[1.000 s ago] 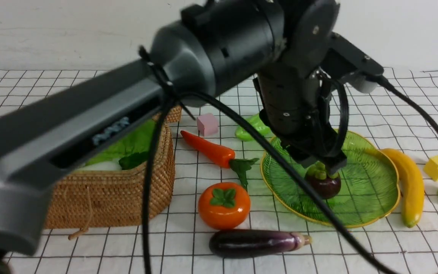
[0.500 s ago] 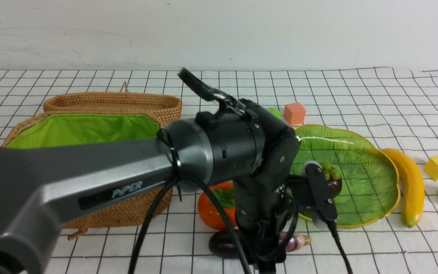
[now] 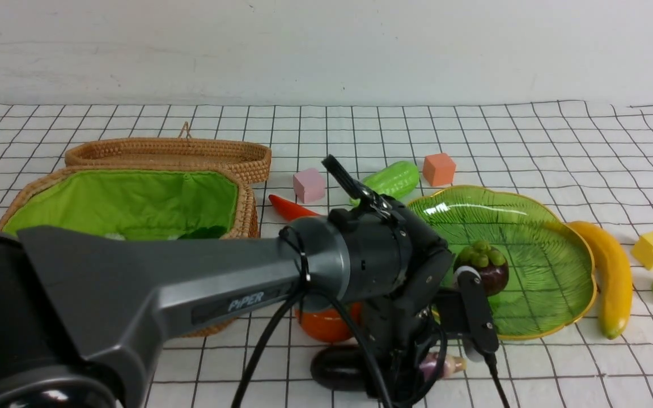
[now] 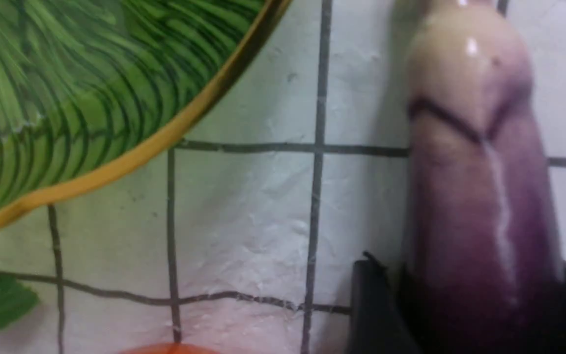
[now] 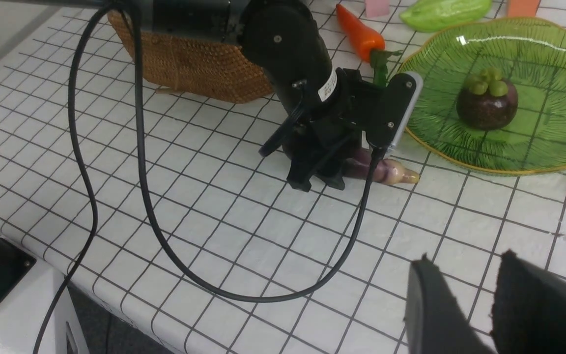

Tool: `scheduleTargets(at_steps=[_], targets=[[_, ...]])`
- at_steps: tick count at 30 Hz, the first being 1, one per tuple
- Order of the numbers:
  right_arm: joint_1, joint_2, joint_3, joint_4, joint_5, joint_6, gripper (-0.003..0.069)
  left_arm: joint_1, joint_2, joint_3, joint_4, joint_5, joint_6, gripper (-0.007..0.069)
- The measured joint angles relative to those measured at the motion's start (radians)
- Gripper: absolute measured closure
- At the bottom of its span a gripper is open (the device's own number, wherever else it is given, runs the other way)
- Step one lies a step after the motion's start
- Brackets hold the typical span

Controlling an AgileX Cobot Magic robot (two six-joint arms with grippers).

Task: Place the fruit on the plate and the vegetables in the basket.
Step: Use the left arm to grab an eggplant and put it into the left basket

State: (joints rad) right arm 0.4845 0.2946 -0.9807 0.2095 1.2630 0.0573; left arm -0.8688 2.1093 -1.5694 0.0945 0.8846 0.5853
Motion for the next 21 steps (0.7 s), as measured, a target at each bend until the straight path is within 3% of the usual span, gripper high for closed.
scheduleTargets(at_steps=[9, 15, 21], targets=[[0.000, 0.000, 0.000, 0.001, -0.016, 0.000, 0.0439, -0.029, -0.081, -0.090, -0.003, 0.234, -0.067, 0.0270], [0.000, 0.007, 0.000, 0.001, -0.117, -0.021, 0.0433, -0.012, -0.307, -0.125, -0.010, 0.333, -0.151, 0.0270], [0.000, 0.041, 0.000, 0.026, -0.242, -0.095, 0.0433, 0.288, -0.473, -0.075, 0.019, 0.350, -0.102, 0.0270]])
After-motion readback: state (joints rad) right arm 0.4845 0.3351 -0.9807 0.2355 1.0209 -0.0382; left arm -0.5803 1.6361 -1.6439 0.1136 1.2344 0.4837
